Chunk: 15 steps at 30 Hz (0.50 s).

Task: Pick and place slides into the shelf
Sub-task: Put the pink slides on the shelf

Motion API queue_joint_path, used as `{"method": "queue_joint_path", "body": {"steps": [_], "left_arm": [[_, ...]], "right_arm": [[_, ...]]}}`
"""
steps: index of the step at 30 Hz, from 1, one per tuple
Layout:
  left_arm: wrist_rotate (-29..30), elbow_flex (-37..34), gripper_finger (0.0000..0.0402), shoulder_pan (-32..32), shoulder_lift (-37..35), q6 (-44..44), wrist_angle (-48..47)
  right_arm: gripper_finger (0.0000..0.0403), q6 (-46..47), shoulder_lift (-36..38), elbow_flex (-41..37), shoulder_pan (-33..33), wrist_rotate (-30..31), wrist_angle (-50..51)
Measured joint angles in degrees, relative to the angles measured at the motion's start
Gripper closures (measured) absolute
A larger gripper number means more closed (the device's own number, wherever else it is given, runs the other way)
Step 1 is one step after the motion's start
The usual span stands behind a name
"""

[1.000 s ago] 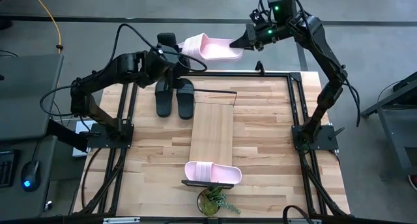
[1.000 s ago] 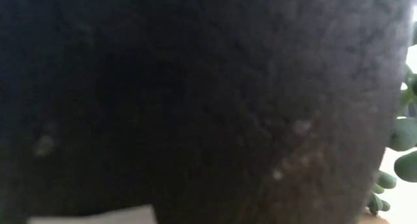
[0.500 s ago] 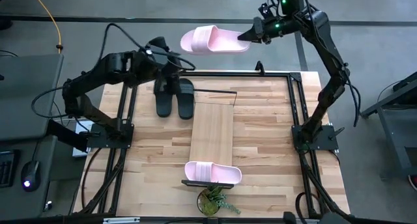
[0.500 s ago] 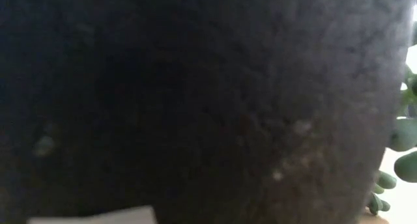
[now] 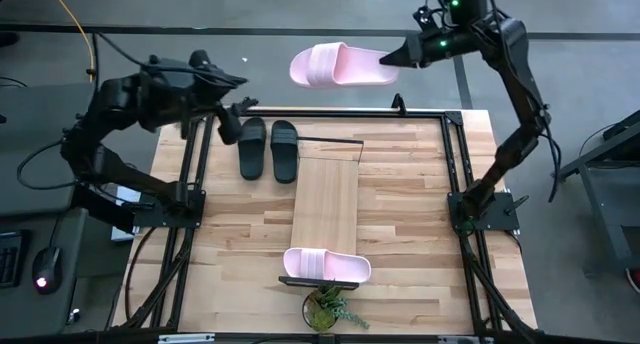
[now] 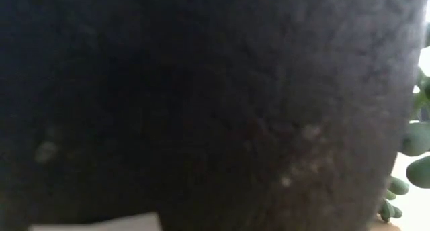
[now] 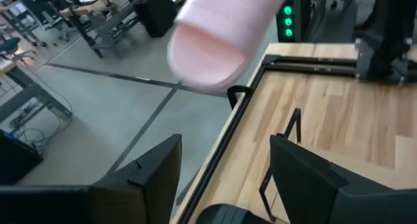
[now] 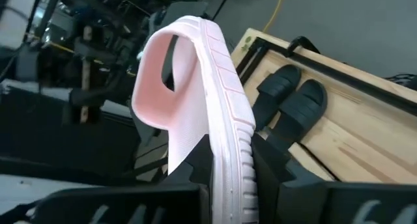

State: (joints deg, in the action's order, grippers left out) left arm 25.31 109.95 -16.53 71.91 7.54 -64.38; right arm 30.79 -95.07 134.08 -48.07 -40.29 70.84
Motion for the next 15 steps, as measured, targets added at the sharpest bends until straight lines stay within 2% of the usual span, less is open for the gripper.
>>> {"method": "queue_joint_path", "body": {"steps": [6, 10, 15], "left_arm": [[-0.1, 0.0, 0.0192, 0.0, -2.3, -3.9, -1.4], [-2.2, 0.0, 0.0193, 0.0, -3.6, -5.1, -1.7], [-4.9, -2.6, 0.0193, 0.0, -5.9, -6.4, -0.3]], "right_arm": [[0.0367, -1.0, 3.9, 0.0, 1.4, 0.9, 4.9], [0.0367, -1.9, 7.8, 0.0, 2.6, 4.4, 9.1], [0.0367, 0.1, 13.0, 0.0, 4.0, 9.2, 9.1]]}}
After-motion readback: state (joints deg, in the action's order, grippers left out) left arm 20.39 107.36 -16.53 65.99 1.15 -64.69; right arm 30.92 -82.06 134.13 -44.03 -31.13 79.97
